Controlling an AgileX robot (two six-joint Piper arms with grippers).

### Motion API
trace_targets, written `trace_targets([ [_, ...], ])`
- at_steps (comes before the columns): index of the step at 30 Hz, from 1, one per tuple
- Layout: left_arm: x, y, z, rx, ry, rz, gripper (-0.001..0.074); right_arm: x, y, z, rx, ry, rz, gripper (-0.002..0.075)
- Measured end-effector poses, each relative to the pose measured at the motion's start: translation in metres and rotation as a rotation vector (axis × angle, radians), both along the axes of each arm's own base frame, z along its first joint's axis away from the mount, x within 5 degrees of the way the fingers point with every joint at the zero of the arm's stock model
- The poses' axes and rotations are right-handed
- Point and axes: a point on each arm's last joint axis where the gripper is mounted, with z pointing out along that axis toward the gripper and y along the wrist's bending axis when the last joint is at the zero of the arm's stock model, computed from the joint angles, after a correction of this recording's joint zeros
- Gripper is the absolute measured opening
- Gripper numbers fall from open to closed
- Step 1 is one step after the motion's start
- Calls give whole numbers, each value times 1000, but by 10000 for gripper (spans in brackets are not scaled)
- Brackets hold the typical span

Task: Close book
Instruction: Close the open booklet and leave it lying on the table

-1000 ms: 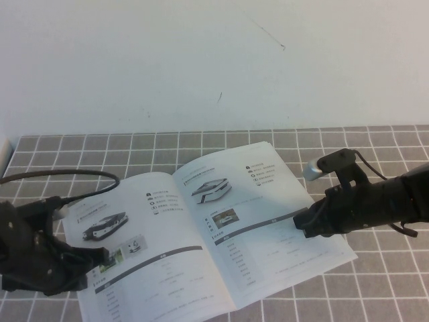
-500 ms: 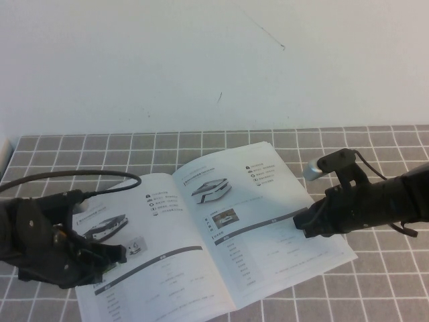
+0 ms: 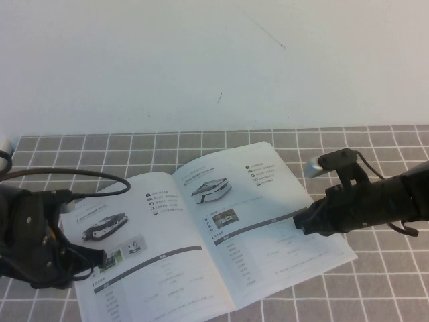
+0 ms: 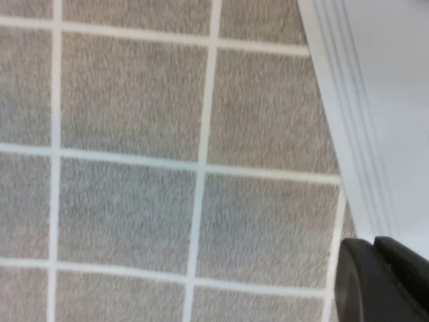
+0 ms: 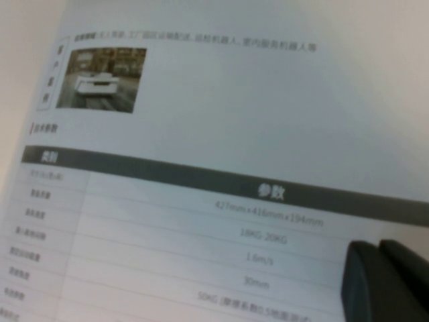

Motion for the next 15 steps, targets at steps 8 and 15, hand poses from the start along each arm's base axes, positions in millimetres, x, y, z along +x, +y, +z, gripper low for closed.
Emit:
trace_targets([
  [8, 2, 0, 1, -7, -27, 9, -4, -3, 3, 5, 36, 35, 14, -3],
  [15, 3, 0, 1, -7, -32, 9, -4, -10, 30, 20, 104, 31, 184, -3],
])
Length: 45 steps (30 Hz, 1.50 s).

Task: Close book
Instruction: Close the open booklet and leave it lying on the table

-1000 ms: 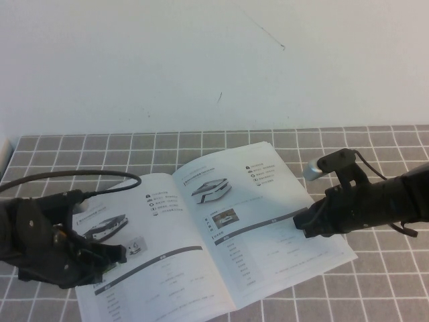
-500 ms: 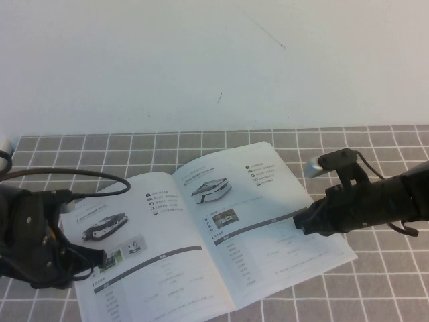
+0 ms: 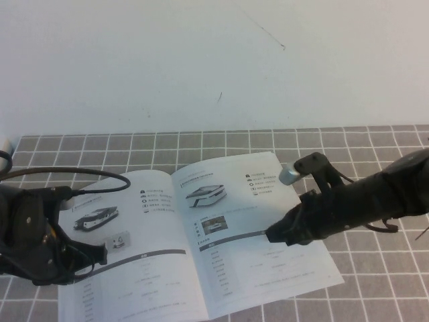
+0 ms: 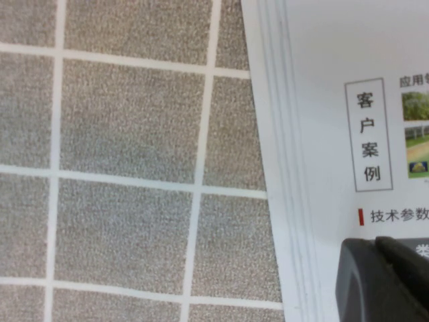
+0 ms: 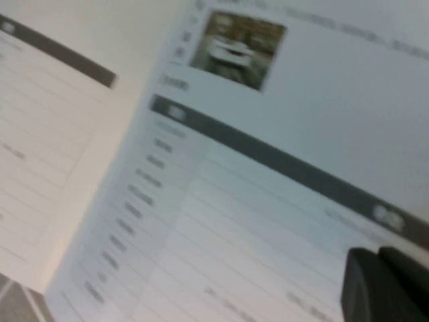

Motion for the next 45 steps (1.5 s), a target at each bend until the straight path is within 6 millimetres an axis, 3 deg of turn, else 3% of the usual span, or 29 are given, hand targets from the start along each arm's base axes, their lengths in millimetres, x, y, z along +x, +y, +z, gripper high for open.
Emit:
trace_targets([
  [8, 0, 0, 0, 0, -2, 0, -4, 7, 62, 35, 31, -175, 112, -3],
  [13, 0, 1, 0, 9, 3, -7, -4, 7, 80, 17, 4, -172, 136, -3],
  [17, -1, 2, 0, 30, 7, -16, -4, 8, 80, -11, -46, -121, 143, -3],
  [34, 10, 15, 4, 159, -113, 38, -4, 10, 80, -15, -60, -8, 52, -3],
  [45, 28, 21, -17, 175, -57, 79, -4, 10, 80, -17, -60, 6, 49, -3],
])
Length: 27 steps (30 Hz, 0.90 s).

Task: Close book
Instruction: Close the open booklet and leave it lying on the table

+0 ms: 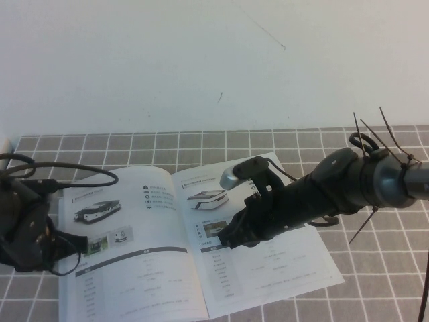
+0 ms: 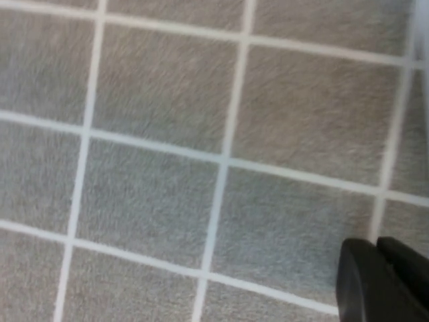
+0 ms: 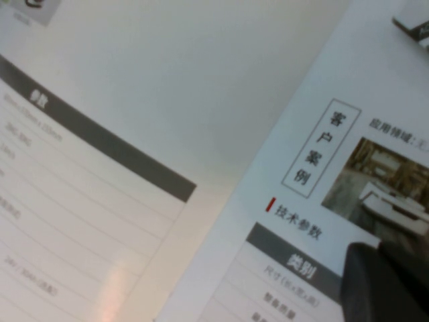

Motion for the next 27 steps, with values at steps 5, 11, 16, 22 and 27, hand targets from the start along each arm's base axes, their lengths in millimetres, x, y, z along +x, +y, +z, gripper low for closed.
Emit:
trace_targets([
  [5, 1, 7, -3, -58, 15, 60, -4, 0, 0, 0, 3, 11, -14, -3],
  [11, 2, 2, -3, -143, 29, 31, -4, 1, 0, 0, 6, 25, -29, -3],
  [16, 2, -2, -3, -181, 37, -7, -4, 0, 0, -1, 6, 29, -27, -3],
  [22, 0, -2, 1, -182, 47, -21, -4, 1, 0, 0, 9, 32, -25, -3],
  [27, -5, -1, 24, -157, 37, -38, -4, 1, 0, 0, 9, 33, -24, -3],
])
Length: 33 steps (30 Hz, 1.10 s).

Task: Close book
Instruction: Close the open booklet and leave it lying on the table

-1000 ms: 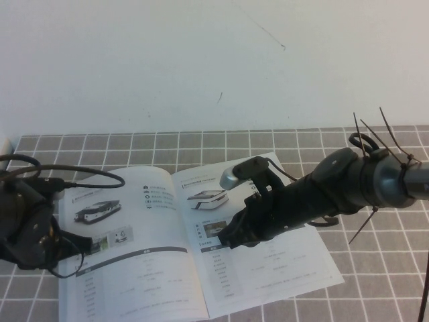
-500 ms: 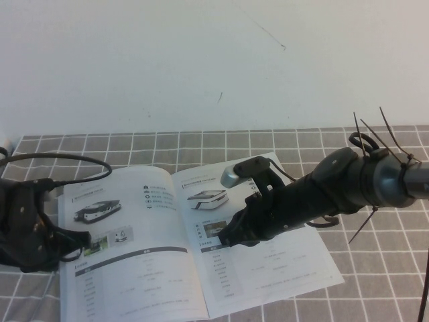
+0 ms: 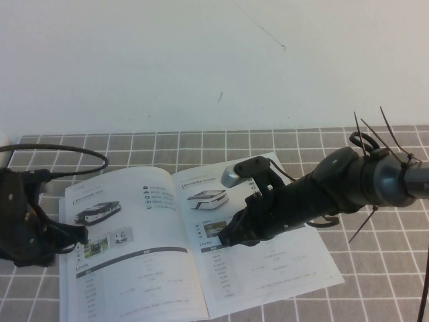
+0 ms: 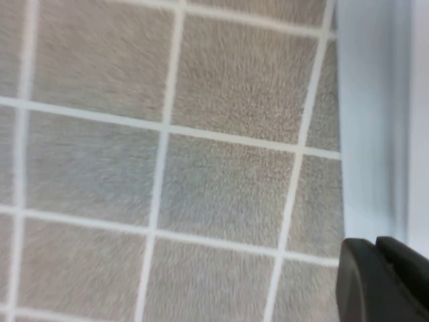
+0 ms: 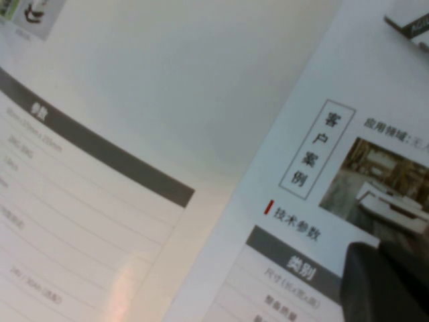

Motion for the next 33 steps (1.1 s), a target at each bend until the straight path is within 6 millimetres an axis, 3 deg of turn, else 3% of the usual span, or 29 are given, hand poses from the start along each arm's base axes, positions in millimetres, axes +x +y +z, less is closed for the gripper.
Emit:
trace_targets([
  [6, -4, -1, 12, -18, -23, 2, -4, 0, -1, 0, 0, 2, -2, -3],
  [15, 1, -2, -16, -24, 54, 14, -4, 0, -1, 0, 1, 6, -4, -3],
  [33, 4, -1, -20, -12, 27, 43, -4, 0, -1, 0, 5, 35, -40, -3],
])
